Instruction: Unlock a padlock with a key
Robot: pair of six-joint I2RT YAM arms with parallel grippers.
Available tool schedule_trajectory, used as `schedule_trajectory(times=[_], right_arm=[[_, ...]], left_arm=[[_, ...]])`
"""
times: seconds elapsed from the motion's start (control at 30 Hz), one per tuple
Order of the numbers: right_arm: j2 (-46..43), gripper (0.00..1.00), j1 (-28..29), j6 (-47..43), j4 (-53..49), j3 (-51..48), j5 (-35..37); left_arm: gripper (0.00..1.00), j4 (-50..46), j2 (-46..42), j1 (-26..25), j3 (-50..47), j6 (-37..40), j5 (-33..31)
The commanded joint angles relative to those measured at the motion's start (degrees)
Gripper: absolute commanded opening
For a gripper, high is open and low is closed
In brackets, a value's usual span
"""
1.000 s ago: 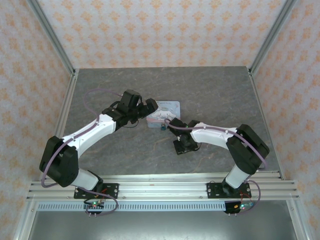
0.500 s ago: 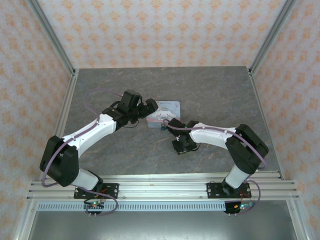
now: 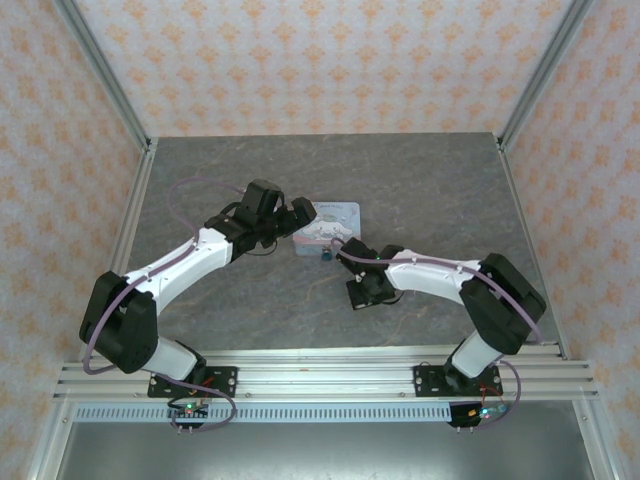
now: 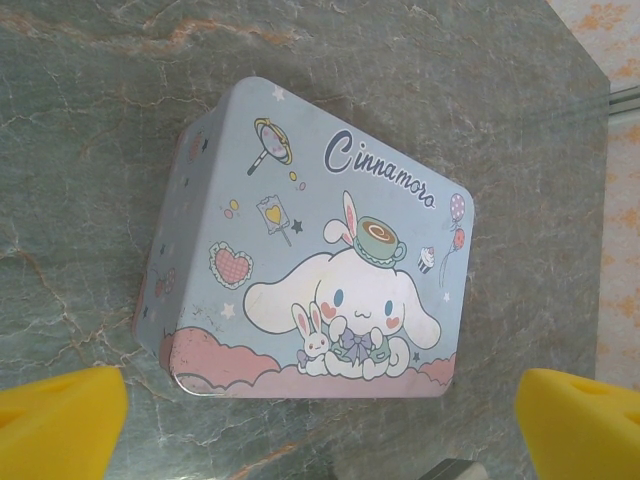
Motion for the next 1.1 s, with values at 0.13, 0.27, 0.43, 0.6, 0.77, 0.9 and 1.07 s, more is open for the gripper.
schedule_trajectory(times=[0.13,0.27,0.43,0.6,0.77,0.9,1.07], right_arm=[[-4.9,0.0,-1.7,1.8,1.6,-1.7,-1.5],[-8.9,0.0,-3.3,1.4,2.9,-2.0,-4.8],[-12.7,0.0,-6.4,0.5,4.8,-2.1,-8.3],[-13.7,0.0,-7.3,-0.3,7.6,-2.3,-12.0],[-14.4,0.0,-8.5,-0.1,11.7,-2.6,-16.5],[-14.2,0.0,-9.9,0.8,14.9,-2.6,-20.3],[-14.4,0.0,-11.7,3.4,19.0,-3.2,-23.8]], left_arm=[[1.0,0.6,-1.3,-0.2,0.5,1.1,-0.3],[1.0,1.6,-1.5,-0.2,-0.2,1.0,1.4],[1.0,4.3,-2.0,-0.2,-2.3,0.8,4.6],[0.95,7.0,-1.1,-0.3,-2.8,2.7,11.7],[0.77,11.2,-0.1,-0.4,-3.8,3.2,19.0],[0.58,14.3,1.7,-0.9,-4.4,3.0,24.1],[0.43,17.5,3.5,-2.0,-4.8,1.9,26.4]])
